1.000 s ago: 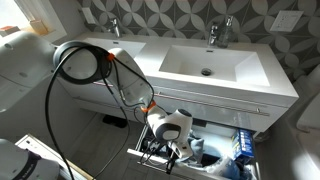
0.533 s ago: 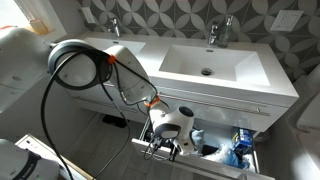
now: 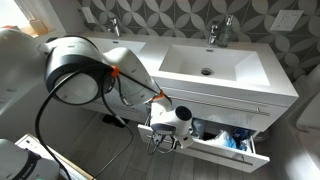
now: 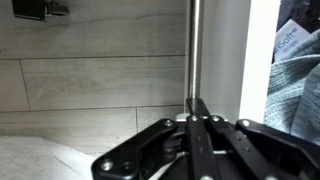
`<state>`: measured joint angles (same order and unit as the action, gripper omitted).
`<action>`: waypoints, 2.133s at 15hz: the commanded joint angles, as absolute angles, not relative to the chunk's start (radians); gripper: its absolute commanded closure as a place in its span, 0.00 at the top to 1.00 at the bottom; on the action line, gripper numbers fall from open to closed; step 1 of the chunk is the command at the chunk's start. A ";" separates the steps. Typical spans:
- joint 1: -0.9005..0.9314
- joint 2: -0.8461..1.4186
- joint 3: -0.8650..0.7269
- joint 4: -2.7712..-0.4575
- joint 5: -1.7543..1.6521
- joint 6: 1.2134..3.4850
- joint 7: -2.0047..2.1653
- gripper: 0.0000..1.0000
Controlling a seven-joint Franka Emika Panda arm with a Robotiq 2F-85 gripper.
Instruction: Close the open drawer
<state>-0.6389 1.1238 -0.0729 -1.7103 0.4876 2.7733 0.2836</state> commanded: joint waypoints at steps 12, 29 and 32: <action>-0.983 1.103 0.251 -1.781 0.578 2.836 -0.030 0.00; -0.992 1.280 0.353 -1.670 0.498 3.127 -0.002 0.00; -1.053 1.321 0.432 -1.650 0.462 3.156 -0.017 0.00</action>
<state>-0.9825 1.2576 0.3428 -1.7035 0.5189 3.1233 -0.0116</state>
